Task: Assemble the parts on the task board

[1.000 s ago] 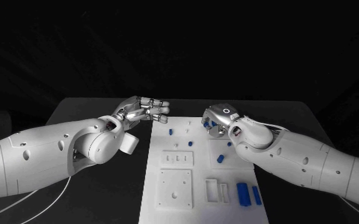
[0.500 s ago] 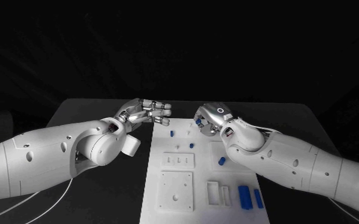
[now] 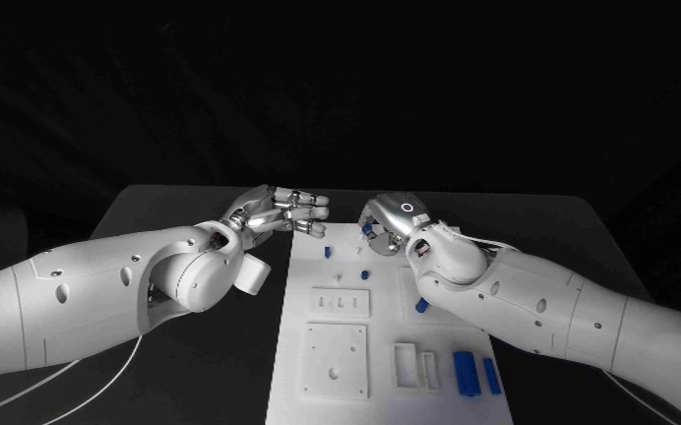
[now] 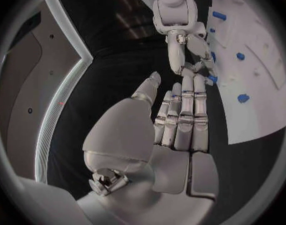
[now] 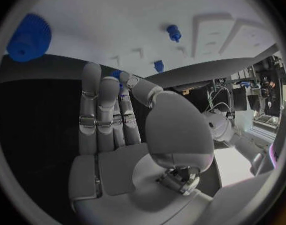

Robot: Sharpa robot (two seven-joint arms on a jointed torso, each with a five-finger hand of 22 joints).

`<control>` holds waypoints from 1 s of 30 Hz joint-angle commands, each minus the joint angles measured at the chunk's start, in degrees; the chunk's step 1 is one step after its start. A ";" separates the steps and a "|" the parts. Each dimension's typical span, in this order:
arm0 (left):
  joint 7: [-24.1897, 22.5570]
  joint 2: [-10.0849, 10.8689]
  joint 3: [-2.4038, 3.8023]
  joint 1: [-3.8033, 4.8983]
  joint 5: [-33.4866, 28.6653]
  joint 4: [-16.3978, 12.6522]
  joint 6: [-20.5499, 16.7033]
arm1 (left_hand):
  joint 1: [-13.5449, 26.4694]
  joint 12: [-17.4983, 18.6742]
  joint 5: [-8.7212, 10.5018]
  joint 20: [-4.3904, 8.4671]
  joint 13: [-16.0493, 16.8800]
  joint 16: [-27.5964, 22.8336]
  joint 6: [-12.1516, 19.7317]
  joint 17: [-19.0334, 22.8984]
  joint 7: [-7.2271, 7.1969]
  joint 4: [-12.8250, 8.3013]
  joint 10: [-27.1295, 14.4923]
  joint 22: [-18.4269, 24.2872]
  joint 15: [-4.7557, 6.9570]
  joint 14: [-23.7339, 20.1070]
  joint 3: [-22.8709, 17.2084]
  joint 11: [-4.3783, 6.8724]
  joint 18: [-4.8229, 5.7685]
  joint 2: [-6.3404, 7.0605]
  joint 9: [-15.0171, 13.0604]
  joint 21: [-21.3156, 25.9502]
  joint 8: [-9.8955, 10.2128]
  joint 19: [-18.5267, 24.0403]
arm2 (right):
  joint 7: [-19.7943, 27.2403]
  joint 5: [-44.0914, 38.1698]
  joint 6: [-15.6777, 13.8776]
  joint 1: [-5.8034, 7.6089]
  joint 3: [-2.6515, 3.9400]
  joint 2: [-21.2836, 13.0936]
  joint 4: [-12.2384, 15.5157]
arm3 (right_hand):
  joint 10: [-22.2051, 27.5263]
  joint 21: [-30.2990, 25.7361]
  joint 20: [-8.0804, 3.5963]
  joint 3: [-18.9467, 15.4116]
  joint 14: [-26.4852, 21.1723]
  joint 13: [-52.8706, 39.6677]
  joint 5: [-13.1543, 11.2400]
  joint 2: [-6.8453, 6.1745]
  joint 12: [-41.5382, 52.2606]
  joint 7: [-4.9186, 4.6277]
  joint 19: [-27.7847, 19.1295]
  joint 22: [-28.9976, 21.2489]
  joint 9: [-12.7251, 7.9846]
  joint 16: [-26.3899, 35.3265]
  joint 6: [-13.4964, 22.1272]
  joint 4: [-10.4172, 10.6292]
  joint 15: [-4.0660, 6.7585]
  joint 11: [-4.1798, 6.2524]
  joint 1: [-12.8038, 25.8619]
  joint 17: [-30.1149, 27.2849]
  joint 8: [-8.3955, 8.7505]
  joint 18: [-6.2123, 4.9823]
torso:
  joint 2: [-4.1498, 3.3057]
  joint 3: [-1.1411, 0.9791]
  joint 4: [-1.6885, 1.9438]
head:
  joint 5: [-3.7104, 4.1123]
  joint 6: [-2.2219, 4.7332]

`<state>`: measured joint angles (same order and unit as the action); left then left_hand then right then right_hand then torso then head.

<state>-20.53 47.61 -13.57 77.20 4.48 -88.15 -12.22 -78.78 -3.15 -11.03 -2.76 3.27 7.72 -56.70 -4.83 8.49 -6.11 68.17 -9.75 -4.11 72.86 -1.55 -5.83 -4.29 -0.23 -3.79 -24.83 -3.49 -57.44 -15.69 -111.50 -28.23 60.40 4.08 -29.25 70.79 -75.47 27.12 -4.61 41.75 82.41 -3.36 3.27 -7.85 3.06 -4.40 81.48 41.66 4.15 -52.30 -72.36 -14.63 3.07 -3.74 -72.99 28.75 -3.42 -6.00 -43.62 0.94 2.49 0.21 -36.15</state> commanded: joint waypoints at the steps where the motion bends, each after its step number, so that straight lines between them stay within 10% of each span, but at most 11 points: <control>1: -0.22 -0.23 0.04 0.13 -0.03 -0.03 0.70 | 0.15 -0.27 -0.13 -0.16 0.09 0.31 0.32 0.08 0.11 -0.02 -0.21 0.07 0.17 -0.28 0.40 -0.21 0.15 -0.45 -0.06 0.03 -0.09 0.00 | 0.17 -0.40 0.66 0.01 0.00 0.46 -0.56 | -2.07 -0.43 -0.33 -0.22 0.02 -0.27 0.40 0.28 0.32 -0.20 0.21 0.20 0.06 0.37 -0.26 -0.27 0.46 1.96 -0.25 0.10 -0.21 -0.60 | 0.01 -0.03 0.10 | -0.03 -0.10; 30: -0.15 -0.26 0.06 0.15 -0.01 -0.31 0.72 | 0.15 -0.27 -0.13 -0.16 0.09 0.31 0.32 0.08 0.11 -0.02 -0.21 0.07 0.17 -0.28 0.40 -0.21 0.15 -0.45 -0.06 0.03 -0.09 0.00 | 1.16 -0.18 3.12 -0.04 -0.30 2.59 -3.30 | -1.98 -1.42 -0.37 -0.80 0.02 -0.27 1.28 0.63 0.32 -0.23 0.44 1.30 0.06 0.51 -0.15 -0.71 0.50 1.94 0.09 0.17 -0.21 -0.56 | -0.21 0.05 0.21 | -0.52 -0.74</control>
<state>-20.33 47.42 -13.56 77.21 4.48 -88.24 -12.21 -78.78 -3.15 -11.03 -2.76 3.27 7.72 -56.70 -4.83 8.49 -6.17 68.17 -9.72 -4.11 72.86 -1.49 -5.83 -4.29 -0.22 -3.79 -24.83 -3.49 -57.44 -15.19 -111.40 -26.30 60.37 3.81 -26.79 67.54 -75.36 25.93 -4.80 41.18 82.42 -3.36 4.22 -7.92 3.28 -4.42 81.69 42.91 4.15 -52.09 -72.34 -15.19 3.06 -3.62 -72.94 28.86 -3.43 -5.64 -43.77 0.96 2.64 -0.24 -36.85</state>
